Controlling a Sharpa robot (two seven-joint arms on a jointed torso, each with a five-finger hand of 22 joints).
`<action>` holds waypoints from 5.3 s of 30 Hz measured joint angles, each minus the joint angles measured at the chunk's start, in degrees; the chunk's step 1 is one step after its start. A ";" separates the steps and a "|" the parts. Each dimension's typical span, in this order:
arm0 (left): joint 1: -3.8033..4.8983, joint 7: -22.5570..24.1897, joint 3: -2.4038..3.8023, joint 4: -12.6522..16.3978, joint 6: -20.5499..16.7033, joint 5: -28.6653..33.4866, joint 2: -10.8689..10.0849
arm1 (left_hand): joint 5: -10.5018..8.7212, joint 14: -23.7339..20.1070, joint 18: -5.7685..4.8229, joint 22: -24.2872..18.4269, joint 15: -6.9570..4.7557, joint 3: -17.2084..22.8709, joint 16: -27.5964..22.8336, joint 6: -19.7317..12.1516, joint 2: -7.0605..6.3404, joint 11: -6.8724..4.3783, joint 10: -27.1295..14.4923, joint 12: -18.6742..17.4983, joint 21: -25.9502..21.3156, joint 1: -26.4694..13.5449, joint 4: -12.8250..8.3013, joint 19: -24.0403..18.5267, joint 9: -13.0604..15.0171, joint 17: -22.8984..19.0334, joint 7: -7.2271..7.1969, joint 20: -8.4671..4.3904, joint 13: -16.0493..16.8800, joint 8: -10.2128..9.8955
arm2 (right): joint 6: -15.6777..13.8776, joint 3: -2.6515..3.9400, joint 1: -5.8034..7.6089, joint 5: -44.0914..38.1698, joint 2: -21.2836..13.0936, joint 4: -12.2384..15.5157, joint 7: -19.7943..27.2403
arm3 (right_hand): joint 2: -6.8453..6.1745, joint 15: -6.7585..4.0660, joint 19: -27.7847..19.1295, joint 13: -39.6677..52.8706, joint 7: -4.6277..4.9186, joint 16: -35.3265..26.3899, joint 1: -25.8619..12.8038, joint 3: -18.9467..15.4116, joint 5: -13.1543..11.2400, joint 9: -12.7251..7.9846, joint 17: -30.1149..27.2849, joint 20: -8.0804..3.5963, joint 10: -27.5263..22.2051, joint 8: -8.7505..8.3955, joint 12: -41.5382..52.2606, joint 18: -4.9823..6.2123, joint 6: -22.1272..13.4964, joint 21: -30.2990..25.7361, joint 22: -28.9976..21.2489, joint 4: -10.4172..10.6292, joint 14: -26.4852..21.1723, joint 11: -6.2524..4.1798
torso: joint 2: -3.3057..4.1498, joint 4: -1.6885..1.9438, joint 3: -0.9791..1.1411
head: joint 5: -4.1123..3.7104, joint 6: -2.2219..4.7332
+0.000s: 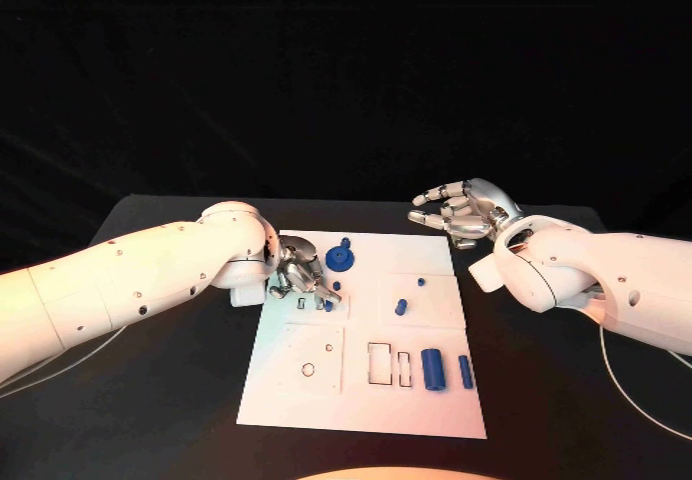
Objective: Assemble the parts on the task board
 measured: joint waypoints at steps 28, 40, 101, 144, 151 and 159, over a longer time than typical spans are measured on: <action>0.00 -0.22 -0.31 -0.62 1.04 1.40 0.75 | 0.20 0.00 0.00 0.45 -0.41 0.58 0.23 0.61 2.13 -0.62 0.62 0.00 0.48 3.04 -0.08 0.21 2.24 -0.01 -0.61 -0.21 0.45 0.53 | 0.67 -0.07 -0.07 -0.04 0.31 -0.42 -0.65 | 0.24 0.00 0.00 0.01 0.00 -0.22 -0.23 0.00 0.00 -0.05 0.03 0.00 0.00 0.00 0.00 0.00 0.00 0.00 -0.02 0.00 0.00 0.00 | 0.01 0.00 0.01 | -0.16 -0.25; 0.00 -0.27 -0.40 -0.85 1.23 2.10 0.93 | 0.20 -0.20 0.01 0.81 -1.04 4.52 0.23 1.13 3.15 -1.16 1.16 0.23 0.70 6.93 -0.04 -0.13 3.83 -0.01 -1.13 -0.54 0.93 0.53 | 0.92 -0.10 -0.13 -0.06 0.37 -0.53 -0.83 | 0.24 0.00 0.00 0.01 0.00 -0.22 -0.23 0.00 0.00 -0.05 0.03 0.00 0.00 0.00 0.00 0.00 0.00 -0.24 -0.02 0.00 0.00 0.00 | 0.01 0.01 0.01 | -0.17 -0.32; -2.02 2.03 -0.72 9.81 -15.05 -2.68 -6.99 | 14.84 0.01 -1.46 7.01 -2.46 45.05 1.00 4.80 -14.12 -3.07 5.96 -1.17 3.78 -4.92 -1.75 3.29 19.38 -0.01 -2.81 -2.45 3.78 0.85 | 2.73 -0.35 -0.61 -0.08 0.06 -1.13 -0.76 | 0.92 0.00 -0.21 -0.11 0.00 -0.45 -0.91 0.00 0.00 -0.14 0.00 -0.20 0.00 0.00 0.00 0.00 0.00 -0.55 -0.01 0.00 0.00 0.00 | -0.12 0.09 0.08 | 0.47 -0.81; -5.00 -0.18 -1.06 11.46 -21.44 -10.73 -7.26 | 16.17 -0.20 -1.83 8.17 -2.66 45.05 0.99 5.85 -14.80 -3.27 6.55 -0.83 4.49 -5.60 -1.75 4.09 19.45 0.00 -3.16 -2.45 4.42 0.80 | 2.66 -0.37 -0.69 -0.13 -0.21 -1.24 -0.75 | 1.14 0.00 -0.20 -0.10 0.00 -0.45 -1.13 0.00 0.23 -0.19 0.02 -0.20 0.00 0.00 0.00 0.00 0.00 -0.55 0.01 0.00 0.00 0.00 | 0.03 0.01 -0.07 | 0.62 -1.48; -5.00 -0.24 -1.04 11.46 -20.53 -10.81 -7.26 | 16.17 -0.20 -1.83 8.33 -2.66 45.05 0.99 5.85 -14.80 -3.27 6.55 -0.83 4.48 -5.61 -1.75 4.09 19.43 0.00 -3.16 -2.45 4.42 0.80 | 2.68 -0.37 -0.72 -0.14 -0.21 -1.26 -0.77 | 1.14 0.00 -0.20 -0.10 0.00 -0.45 -1.13 0.00 0.23 -0.19 0.02 -0.20 0.00 0.00 0.00 0.00 0.00 -0.55 0.01 0.00 0.00 0.00 | 0.03 -0.01 -0.04 | 0.65 -1.39; -4.91 -0.33 -0.94 11.29 -19.30 -10.90 -7.23 | 16.17 -0.20 -1.83 8.33 -2.66 45.06 0.99 5.84 -14.88 -3.27 6.55 -0.83 4.48 -5.68 -1.75 4.09 19.43 0.00 -3.14 -2.45 4.22 0.80 | 2.69 -0.38 -0.76 -0.14 -0.23 -1.27 -0.77 | 1.14 0.00 -0.20 -0.10 0.00 -0.45 -1.13 0.00 0.22 -0.19 0.01 -0.20 0.00 0.23 0.00 0.00 0.00 -0.55 0.00 0.00 0.00 0.00 | 0.02 -0.01 -0.01 | 0.69 -1.36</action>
